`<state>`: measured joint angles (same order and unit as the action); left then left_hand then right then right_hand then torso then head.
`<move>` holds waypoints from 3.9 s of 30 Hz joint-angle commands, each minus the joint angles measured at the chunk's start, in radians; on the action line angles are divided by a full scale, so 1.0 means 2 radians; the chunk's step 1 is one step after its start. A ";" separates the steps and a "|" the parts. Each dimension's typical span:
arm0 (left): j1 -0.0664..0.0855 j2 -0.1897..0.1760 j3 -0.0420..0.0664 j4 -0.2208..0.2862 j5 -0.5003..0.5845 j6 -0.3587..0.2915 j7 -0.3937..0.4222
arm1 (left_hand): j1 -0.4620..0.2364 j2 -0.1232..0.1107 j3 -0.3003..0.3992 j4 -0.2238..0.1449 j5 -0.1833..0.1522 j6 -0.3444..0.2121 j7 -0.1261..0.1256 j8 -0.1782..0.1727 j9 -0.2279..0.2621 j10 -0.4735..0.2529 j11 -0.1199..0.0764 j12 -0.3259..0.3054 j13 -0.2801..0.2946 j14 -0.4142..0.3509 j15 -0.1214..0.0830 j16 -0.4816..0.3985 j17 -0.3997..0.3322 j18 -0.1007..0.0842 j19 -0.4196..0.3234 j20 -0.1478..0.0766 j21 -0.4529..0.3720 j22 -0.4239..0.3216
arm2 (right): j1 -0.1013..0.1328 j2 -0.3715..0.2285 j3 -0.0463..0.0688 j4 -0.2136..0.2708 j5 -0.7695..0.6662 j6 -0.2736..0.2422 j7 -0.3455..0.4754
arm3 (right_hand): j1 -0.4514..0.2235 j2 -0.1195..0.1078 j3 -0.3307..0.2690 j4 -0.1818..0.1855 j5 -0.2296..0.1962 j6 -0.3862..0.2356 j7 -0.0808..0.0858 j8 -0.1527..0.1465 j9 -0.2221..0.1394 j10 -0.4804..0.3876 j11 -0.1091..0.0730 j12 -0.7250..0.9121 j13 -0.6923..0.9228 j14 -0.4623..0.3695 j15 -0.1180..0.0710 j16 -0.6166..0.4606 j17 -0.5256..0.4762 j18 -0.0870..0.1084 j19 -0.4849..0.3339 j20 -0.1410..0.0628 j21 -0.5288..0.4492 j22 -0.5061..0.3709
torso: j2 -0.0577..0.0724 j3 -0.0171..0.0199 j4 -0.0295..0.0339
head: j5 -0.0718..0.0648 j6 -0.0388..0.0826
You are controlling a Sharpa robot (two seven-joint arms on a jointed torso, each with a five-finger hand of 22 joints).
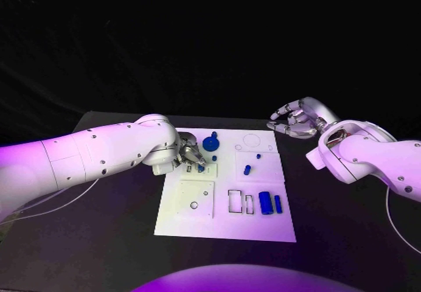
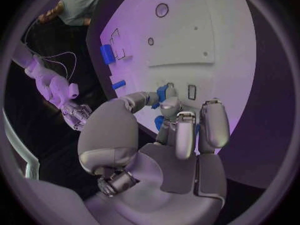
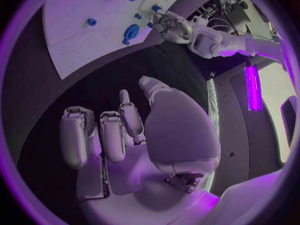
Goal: Assemble the parts on the task board
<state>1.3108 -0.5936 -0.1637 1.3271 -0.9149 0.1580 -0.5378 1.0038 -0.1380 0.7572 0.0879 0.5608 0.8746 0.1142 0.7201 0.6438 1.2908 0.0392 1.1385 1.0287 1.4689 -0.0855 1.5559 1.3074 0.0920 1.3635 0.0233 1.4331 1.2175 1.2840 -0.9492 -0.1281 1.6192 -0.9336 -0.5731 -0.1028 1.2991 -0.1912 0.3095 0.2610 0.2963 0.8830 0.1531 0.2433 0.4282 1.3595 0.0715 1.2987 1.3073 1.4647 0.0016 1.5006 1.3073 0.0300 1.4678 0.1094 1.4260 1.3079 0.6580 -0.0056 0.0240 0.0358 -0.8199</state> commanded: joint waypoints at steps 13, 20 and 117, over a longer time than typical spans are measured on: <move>-0.003 0.000 -0.003 0.001 -0.007 0.023 0.000 | 0.023 0.010 0.018 -0.031 0.003 0.051 -0.045 -0.004 0.001 0.047 -0.043 0.001 0.002 0.049 -0.006 0.004 0.124 -0.009 0.003 -0.004 -0.001 0.005 | -0.001 0.000 0.000 0.000 -0.004 0.002 0.004 | -0.001 -0.001 0.001 0.003 0.003 -0.003 -0.001 0.003 0.001 -0.001 -0.002 -0.001 0.000 0.033 -0.003 -0.002 0.045 0.006 0.004 -0.004 -0.003 0.081 | 0.000 -0.0007 0.0003 | 0.000 -0.001; -0.004 -0.001 -0.003 0.003 -0.022 0.019 0.001 | 0.025 0.009 0.020 -0.034 0.005 0.052 -0.045 -0.004 0.001 0.048 -0.043 0.000 0.002 0.049 -0.007 0.005 0.125 -0.010 0.004 -0.004 -0.001 0.006 | -0.001 0.000 0.000 0.000 -0.004 0.002 0.004 | -0.002 -0.001 0.001 0.004 0.003 -0.003 -0.001 0.003 0.001 -0.001 -0.002 -0.001 0.000 0.033 -0.003 -0.002 0.045 0.006 0.004 -0.004 -0.003 0.081 | 0.000 -0.0005 0.0008 | 0.000 -0.001; 0.030 -0.009 0.043 -0.076 -0.049 0.055 0.011 | 0.016 -0.041 -0.183 0.101 -0.050 0.005 -0.017 -0.076 -0.019 -0.035 -0.017 -0.138 -0.134 0.035 0.014 -0.020 0.070 0.001 -0.025 0.013 -0.035 -0.047 | -0.004 -0.003 0.000 -0.006 -0.003 0.002 0.007 | -0.010 -0.002 -0.002 0.011 0.002 -0.004 -0.001 0.005 0.001 -0.001 -0.002 -0.002 -0.002 0.033 -0.004 -0.003 0.044 0.006 0.003 -0.004 -0.005 0.080 | 0.001 -0.0011 0.0004 | 0.001 0.011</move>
<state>1.3677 -0.6181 -0.0768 1.1831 -0.9986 0.2116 -0.5319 1.0279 -0.2199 0.3958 0.2897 0.4677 0.8882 0.0783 0.5697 0.6069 1.2291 0.0037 0.8653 0.7621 1.4679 -0.0643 1.5210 1.3075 0.0764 1.3201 0.0482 1.3672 1.1233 1.2774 -0.9549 -0.1284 1.6071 -0.9335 -0.5735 -0.0963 1.2869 -0.1948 0.3050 0.2762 0.3001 0.8830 0.1531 0.2472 0.4297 1.3595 0.0715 1.2988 1.3040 1.4647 0.0016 1.5006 1.3074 0.0299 1.4677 0.1094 1.4221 1.3074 0.6592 -0.0070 0.0251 0.0381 -0.7981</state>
